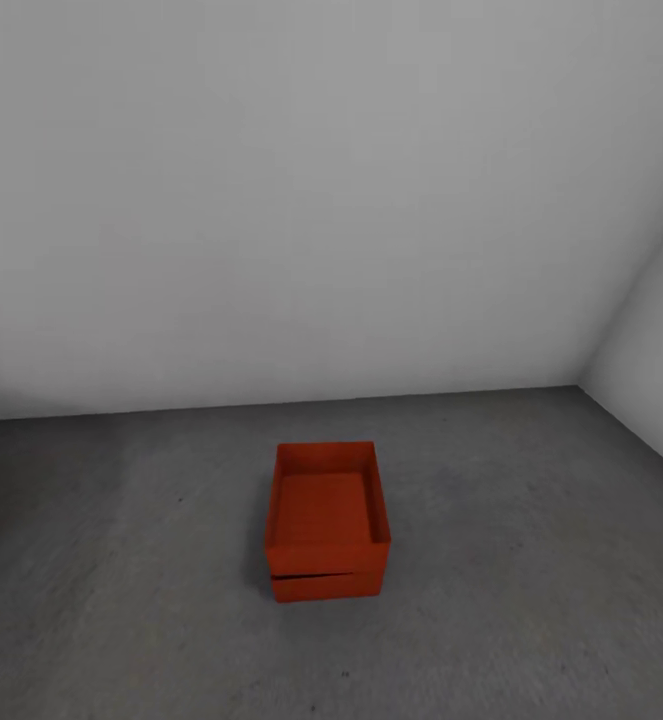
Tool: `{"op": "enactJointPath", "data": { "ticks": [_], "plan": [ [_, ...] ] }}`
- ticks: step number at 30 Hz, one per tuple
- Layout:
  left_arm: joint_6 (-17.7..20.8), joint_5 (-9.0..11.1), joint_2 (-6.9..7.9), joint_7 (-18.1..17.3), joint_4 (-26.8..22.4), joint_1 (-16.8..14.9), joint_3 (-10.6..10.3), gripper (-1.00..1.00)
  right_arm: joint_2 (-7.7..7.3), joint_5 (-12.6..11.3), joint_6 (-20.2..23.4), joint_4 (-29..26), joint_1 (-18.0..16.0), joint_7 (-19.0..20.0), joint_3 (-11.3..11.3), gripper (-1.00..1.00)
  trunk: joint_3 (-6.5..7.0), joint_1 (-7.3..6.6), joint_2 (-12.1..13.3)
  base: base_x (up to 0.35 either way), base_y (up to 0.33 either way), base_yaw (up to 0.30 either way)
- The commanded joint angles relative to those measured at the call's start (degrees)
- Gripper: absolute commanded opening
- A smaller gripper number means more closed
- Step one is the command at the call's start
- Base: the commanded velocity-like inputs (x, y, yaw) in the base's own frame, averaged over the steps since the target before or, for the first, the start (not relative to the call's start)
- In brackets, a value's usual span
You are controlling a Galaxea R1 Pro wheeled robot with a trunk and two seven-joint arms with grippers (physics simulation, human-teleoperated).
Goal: Move the two storage containers from the living room to the garage. In the garage, place one container on the floor and stack the other container on top of it (either order is fine).
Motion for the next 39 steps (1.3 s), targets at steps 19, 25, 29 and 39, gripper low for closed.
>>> {"op": "enactJointPath", "data": {
  "ticks": [19,25,29,39],
  "plan": [
    [0.1,0.42,0.02,0.13,0.01,-0.02,-0.49,1.0,-0.02,-0.26,-0.11,0.19,0.15,0.07,0.43,1.0,1.73,0.0,-0.03,0.0,0.0,0.0],
    [0.1,0.41,0.02,0.13,0.01,-0.03,-0.49,1.0,-0.02,-0.25,-0.11,0.19,0.15,0.07,0.43,1.0,2.3,0.0,-0.03,0.0,0.0,0.0],
    [0.1,0.42,0.02,0.13,0.01,-0.01,-0.49,1.0,-0.02,-0.27,-0.11,0.2,0.15,0.07,0.43,1.0,2.67,0.0,-0.03,0.0,0.0,0.0],
    [0.1,0.42,0.02,0.13,0.01,-0.03,-0.49,1.0,0.05,-0.27,-0.11,0.19,0.15,0.07,0.43,1.0,3.61,0.0,-0.03,0.0,0.0,0.0]
  ]
}}
